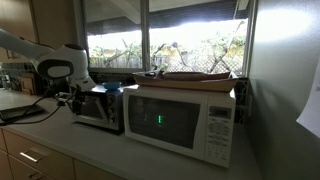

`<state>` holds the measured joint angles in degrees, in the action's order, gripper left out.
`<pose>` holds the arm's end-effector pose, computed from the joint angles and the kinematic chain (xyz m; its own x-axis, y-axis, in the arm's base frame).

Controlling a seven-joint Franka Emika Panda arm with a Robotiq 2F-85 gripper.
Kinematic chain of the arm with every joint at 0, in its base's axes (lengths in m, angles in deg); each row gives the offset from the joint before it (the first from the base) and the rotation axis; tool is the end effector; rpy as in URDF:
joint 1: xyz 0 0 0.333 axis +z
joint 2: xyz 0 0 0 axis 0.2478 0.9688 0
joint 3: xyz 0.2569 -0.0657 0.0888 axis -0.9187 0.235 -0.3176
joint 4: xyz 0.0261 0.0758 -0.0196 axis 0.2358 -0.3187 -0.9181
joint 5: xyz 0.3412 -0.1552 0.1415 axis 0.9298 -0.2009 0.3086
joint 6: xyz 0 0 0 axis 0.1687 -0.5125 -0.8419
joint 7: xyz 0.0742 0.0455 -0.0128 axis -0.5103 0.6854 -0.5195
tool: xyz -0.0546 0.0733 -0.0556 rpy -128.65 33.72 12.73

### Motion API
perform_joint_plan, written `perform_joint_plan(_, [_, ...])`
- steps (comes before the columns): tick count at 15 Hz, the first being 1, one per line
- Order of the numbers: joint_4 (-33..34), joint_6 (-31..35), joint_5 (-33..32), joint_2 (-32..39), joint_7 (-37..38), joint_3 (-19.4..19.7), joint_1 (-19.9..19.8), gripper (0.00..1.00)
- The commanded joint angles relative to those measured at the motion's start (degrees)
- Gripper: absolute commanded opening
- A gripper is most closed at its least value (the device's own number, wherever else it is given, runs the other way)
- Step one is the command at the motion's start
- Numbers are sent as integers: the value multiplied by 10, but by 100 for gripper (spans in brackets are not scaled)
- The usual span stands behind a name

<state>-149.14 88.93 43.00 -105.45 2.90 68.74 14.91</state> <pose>0.4029 0.0642 0.4176 0.7326 -0.6724 -0.1057 -0.6503 -0.6457 -0.4002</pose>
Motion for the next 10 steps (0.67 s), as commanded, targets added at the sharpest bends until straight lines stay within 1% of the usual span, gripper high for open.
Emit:
perform_joint_plan(1, [-49,-23,-25,-25,14,8,-22,100])
perform_joint_plan(5, [-62,-51,-29,-40,15,11,-34,100])
perform_joint_plan(7, [-63,-75,-37,-42,15,11,-39,100])
perform_joint_plan(10, [-58,-124,-65,-41,21,9,-50,100])
